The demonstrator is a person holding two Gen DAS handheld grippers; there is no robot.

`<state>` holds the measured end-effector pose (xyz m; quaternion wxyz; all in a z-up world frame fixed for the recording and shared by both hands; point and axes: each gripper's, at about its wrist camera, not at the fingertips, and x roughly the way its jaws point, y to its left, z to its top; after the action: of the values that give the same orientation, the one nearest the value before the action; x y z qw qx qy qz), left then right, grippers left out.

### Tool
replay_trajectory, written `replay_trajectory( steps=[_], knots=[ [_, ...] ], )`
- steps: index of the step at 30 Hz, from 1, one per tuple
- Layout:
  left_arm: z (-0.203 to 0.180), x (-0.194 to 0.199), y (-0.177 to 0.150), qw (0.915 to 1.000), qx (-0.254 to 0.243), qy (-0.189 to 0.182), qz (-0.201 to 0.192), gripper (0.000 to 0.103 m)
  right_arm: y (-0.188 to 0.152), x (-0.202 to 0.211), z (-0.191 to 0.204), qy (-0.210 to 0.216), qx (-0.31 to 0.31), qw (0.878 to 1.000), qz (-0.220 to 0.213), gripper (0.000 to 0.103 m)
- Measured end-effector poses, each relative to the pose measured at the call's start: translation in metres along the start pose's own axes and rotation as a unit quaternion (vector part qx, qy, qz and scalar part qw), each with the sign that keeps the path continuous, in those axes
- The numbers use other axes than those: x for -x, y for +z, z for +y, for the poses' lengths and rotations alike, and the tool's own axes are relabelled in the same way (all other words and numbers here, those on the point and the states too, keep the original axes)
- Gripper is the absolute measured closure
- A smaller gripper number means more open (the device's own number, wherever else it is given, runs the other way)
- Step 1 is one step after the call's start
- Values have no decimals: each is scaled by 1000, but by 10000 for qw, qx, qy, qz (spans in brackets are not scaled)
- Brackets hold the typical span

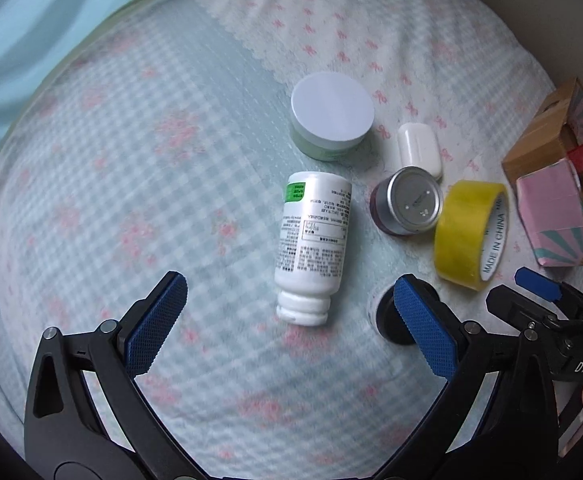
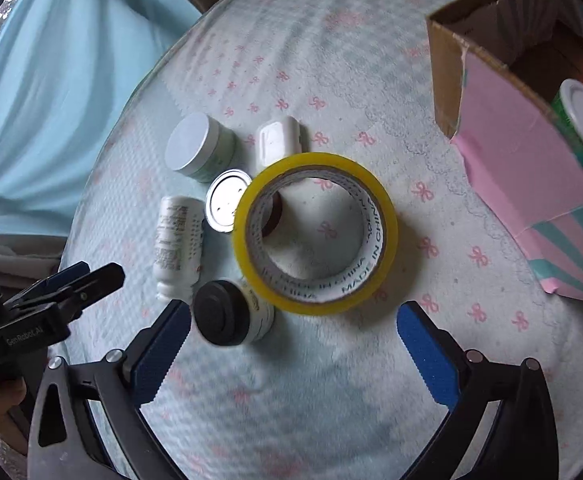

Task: Organize rigid objects
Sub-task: 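Grasp the white pill bottle with the left tool while the right tool grasps the yellow tape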

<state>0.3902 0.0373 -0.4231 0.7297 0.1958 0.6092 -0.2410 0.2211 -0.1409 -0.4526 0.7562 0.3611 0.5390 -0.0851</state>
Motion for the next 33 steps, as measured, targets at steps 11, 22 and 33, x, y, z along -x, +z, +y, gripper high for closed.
replay_trajectory(
  steps=[11,22,33],
  knots=[
    [-8,-58,21,9989,-306,0,346,7,25,-38,-13,194,-282,9992,-199,0],
    [-35,-93,35,9953,-736,52,627,57,35,-40,-18,169,-309,9993,-147,6],
    [-28,-52,22,9987,-323,-111,389,57,37,-21,-10,147,-227,9993,-241,6]
  ],
)
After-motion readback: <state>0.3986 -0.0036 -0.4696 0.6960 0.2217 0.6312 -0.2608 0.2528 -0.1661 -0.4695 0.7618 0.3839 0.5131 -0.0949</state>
